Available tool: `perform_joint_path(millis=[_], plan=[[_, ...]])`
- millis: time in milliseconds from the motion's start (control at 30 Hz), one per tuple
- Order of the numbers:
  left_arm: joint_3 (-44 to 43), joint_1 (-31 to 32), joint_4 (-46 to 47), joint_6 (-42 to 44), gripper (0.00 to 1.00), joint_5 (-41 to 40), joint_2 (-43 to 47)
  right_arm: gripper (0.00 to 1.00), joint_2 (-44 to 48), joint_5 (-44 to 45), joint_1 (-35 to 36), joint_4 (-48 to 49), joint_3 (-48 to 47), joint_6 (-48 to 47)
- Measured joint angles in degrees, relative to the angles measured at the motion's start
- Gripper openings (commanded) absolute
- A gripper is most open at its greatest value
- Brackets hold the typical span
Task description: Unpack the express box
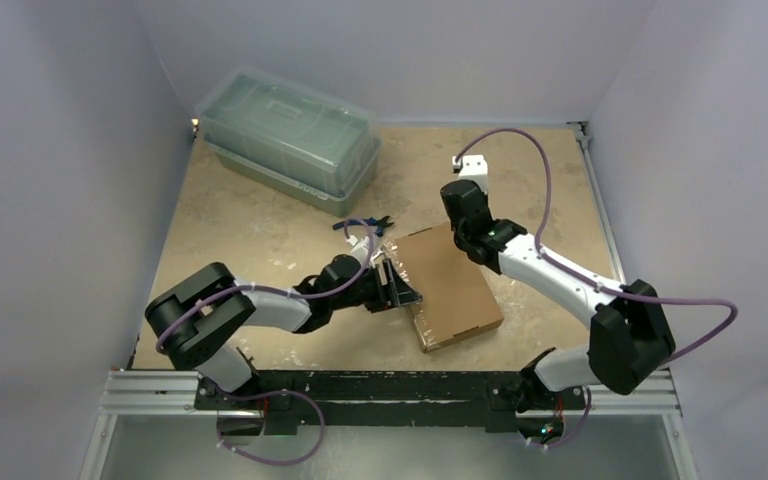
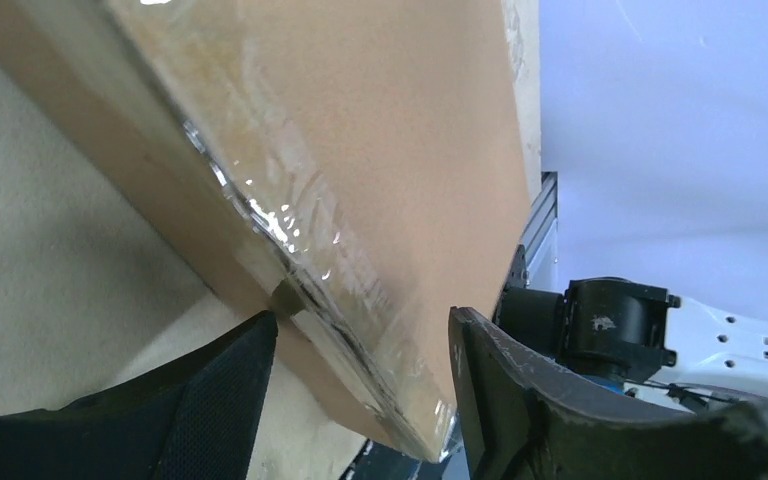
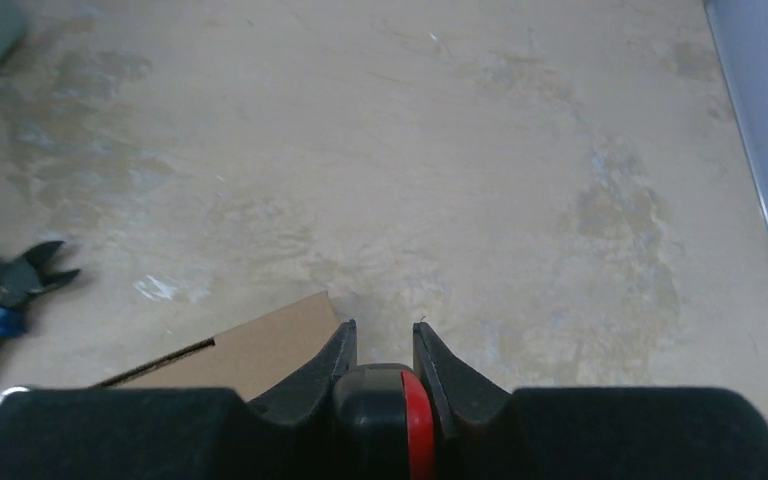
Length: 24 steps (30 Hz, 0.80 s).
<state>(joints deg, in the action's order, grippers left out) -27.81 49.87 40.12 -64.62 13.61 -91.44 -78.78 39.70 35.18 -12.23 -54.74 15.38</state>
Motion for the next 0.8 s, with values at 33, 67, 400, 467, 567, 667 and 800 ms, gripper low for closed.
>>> perform_joint_path(millis=[33,67,400,467,567,667,800], plan=[[0.3,0.2,-0.8,-0.2,0.67,-0.7,0.9,0.0,-0.8,-0.3,0.0,0.9,-0.8,-0.5],[0.6,0.1,-2.5,0.1,0.68,-1.3,2.4,0.0,-1.1,-0.6,0.1,1.6,-1.2,-0.9],[-13.3,-13.4,-34.6,15.2,0.48,-1.8,20.2,0.0,11.5,-3.6,0.5,2.4,-1.6,-5.4],[-18.3,-16.1,-38.2,18.6,0.43,-0.4,19.1,0.0,15.1,-9.3,0.6,4.8,0.0,-6.2],[-24.7,-19.9,-39.8,21.7,0.38,2.7,14.6,0.0,20.2,-16.3,2.4,10.4,5.0,-6.8],[-29.4,-22.7,-39.2,22.5,0.3,6.1,7.5,0.0,23.6,-21.3,6.9,19.8,12.5,-6.9],[-37.3,-23.5,-38.9,23.8,0.2,11.6,-5.7,0.0,23.7,-23.3,12.4,32.4,21.3,-7.0]])
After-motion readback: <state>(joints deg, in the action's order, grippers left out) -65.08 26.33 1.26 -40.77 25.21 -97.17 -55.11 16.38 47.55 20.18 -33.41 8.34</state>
